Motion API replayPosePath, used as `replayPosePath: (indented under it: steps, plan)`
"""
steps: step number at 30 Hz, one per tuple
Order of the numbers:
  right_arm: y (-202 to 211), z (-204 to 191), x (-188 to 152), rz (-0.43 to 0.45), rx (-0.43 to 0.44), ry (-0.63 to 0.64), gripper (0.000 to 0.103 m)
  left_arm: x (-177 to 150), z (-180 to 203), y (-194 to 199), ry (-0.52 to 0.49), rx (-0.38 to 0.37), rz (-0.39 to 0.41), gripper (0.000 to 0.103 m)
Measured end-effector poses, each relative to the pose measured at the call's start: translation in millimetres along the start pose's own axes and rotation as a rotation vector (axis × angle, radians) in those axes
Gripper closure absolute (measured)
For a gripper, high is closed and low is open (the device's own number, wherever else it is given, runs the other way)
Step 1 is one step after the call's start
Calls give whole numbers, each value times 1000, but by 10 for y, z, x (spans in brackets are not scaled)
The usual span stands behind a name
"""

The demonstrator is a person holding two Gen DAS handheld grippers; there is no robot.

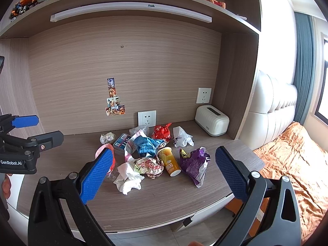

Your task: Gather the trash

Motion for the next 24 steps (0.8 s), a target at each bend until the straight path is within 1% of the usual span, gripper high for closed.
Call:
replayPosePath:
  steps: [7, 17, 21, 24]
  plan:
    - [-3, 11, -9, -9, -4, -6, 3, -17, 1, 2, -6, 8, 0, 5]
    - [-59, -20, 6, -10, -19, 0, 3, -25, -2, -47, -11, 2, -1, 5]
    - [-141, -58, -10, -17, -20, 12, 3, -32, -21, -118, -12, -2, 2, 5]
    - [-243, -93, -12, -28, -17, 18, 3, -32, -37, -249, -17, -6, -12, 5]
Point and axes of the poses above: each gripper's, at about its wrist camera, not at the fingertips, and y roughly against the way its jaws point, z to its right, x to its top, the point moved 1 cm from there along -y, roughly the way its jaws point, and after that the axes turned 13 degrees about -z, right-handed, at the moved point
